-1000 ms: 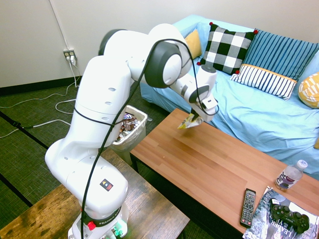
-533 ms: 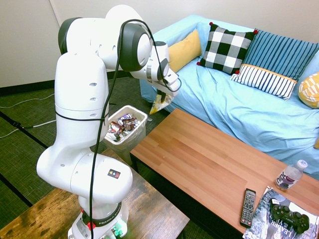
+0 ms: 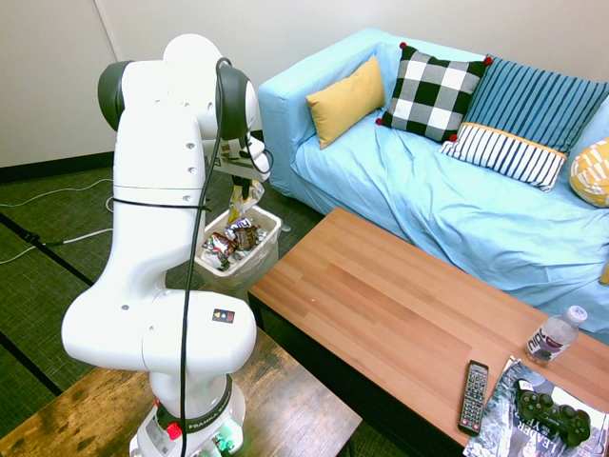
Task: Throw the chip bag in the trash bin
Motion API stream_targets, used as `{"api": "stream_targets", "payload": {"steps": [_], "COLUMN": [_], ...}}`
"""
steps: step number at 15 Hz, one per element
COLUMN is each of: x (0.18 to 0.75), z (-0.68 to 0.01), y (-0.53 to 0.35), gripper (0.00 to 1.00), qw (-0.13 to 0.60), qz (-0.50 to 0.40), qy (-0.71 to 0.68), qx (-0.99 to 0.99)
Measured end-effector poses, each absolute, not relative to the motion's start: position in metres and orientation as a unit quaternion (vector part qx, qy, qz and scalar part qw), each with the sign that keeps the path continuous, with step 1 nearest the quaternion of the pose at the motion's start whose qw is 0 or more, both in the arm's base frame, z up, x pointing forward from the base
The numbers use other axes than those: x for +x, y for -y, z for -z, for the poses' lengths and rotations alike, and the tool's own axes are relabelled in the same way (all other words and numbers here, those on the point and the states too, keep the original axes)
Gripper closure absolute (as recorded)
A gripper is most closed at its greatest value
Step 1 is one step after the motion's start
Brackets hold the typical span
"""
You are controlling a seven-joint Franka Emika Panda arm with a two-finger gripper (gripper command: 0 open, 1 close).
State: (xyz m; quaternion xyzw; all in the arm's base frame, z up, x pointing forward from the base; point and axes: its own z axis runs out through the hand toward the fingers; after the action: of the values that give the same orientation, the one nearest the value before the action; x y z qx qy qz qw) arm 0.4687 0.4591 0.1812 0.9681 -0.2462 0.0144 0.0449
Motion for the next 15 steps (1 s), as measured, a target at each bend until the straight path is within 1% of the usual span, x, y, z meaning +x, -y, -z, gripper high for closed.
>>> {"api": "stream_targets", "payload": {"steps": [2,4,15], "x": [0.448,0.441,0.454], "z": [-0.156,-0.139,-0.140], "y": [-0.476,-0.478,-0.470], "gripper": [0.00,0.00,0.00], "qw": [0.068,0.078,0.080], "qz": [0.003,0.008,0.001], "qy": [0.216,0.205,0.202], "qx": [0.974,0.976,0.976]}}
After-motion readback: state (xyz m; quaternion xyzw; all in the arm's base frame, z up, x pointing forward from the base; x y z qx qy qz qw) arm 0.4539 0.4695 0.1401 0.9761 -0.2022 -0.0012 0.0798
